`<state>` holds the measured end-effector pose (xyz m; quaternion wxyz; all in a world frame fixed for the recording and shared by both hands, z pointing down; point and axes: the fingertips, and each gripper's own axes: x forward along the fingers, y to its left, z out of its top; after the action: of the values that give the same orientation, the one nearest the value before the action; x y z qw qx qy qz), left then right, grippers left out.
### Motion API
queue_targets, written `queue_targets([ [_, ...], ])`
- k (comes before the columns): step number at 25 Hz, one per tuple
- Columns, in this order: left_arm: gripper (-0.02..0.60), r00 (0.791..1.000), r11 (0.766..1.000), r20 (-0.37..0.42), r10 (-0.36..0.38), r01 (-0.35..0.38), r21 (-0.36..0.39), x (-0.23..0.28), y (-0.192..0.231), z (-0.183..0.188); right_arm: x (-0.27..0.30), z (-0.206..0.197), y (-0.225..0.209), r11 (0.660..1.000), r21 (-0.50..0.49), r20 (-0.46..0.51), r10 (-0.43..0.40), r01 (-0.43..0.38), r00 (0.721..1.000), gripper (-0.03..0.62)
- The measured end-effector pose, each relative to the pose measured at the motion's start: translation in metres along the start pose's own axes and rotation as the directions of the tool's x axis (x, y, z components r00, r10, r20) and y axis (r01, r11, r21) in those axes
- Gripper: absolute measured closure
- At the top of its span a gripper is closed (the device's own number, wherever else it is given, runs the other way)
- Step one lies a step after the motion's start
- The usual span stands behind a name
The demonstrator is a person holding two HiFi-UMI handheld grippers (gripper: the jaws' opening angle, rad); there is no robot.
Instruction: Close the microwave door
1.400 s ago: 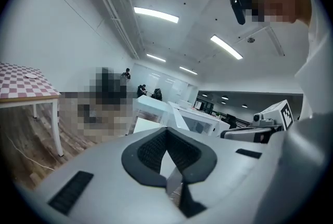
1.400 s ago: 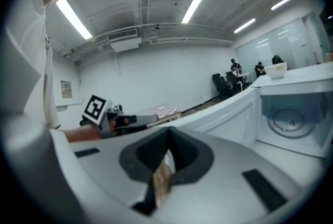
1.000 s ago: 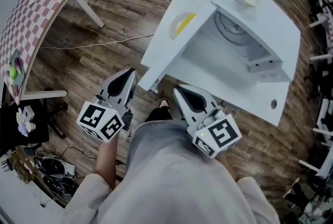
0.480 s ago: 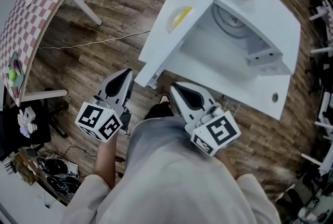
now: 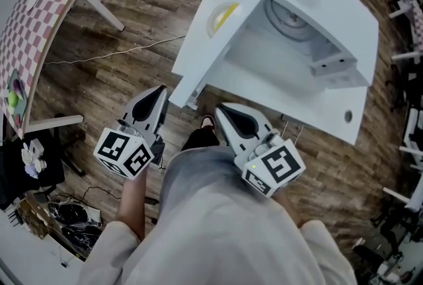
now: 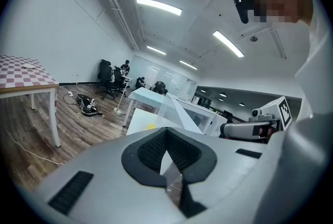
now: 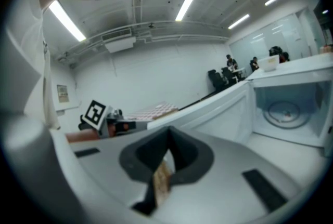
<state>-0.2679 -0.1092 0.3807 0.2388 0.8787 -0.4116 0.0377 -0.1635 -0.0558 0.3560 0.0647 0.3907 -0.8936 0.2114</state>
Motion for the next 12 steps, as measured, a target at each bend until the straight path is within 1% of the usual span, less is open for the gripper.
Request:
queue_targets([
  [5,0.565,1.0,1.0,-0.01,-0.016,0.016,-0.001,0.004,-0.001,-0.008,-0.002,-0.002,-0.002,1.0,0.007,-0.001,-0.007,0.007,1.0,0.577],
  [12,0.565,0.998,0.999,-0.046,-0.042,0.042,0.005,0.01,-0.01,-0.018,-0.005,-0.006,-0.008,1.0,0.023,-0.003,-0.012,0.012,1.0,0.577],
])
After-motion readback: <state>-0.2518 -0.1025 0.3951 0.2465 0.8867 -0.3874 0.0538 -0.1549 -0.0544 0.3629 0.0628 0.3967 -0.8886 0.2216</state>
